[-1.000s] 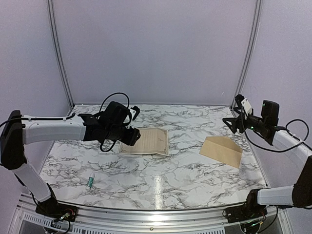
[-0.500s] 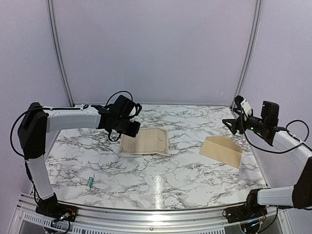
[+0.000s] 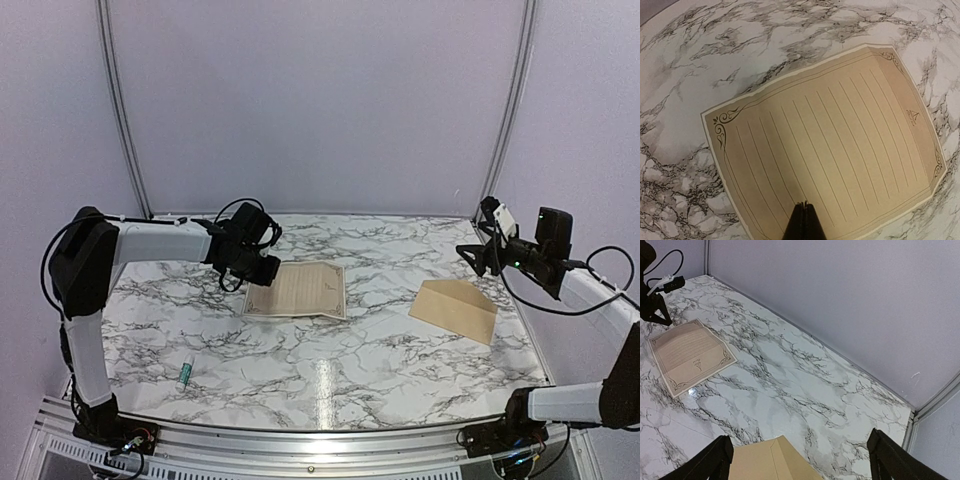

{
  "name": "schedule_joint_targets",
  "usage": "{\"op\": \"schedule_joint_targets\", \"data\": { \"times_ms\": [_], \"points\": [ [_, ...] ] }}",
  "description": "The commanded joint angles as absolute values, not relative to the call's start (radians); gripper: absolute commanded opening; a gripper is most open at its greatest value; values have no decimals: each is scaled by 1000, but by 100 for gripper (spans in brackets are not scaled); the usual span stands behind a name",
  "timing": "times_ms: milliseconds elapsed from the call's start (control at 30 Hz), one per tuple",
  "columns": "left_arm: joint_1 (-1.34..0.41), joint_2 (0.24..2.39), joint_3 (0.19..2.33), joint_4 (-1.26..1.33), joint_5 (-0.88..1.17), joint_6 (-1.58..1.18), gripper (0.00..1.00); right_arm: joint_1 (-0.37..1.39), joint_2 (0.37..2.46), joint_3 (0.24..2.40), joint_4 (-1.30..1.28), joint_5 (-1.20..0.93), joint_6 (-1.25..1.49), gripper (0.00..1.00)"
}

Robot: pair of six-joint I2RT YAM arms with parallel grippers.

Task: Place the letter into the envelope and seal it
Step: Move the letter to the center of the board.

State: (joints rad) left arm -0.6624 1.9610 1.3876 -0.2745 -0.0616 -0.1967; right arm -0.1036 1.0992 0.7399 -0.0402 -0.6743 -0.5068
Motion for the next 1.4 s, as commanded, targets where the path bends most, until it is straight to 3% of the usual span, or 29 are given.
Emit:
{"op": "schedule_joint_targets", "data": {
  "times_ms": [0,1067,1367],
  "points": [
    [-651,1970,1360,-300,-79,-190,0,-94,1092,741,-57,-692,-520,90],
    [-643,1900,1135,-288,-54,-187,0,-60,1134,745,-69,-680,-536,90],
    [-806,1759,1024,-273,-20,-349,0,-33,1147,741,-55,-682,-512,90]
  ]
}}
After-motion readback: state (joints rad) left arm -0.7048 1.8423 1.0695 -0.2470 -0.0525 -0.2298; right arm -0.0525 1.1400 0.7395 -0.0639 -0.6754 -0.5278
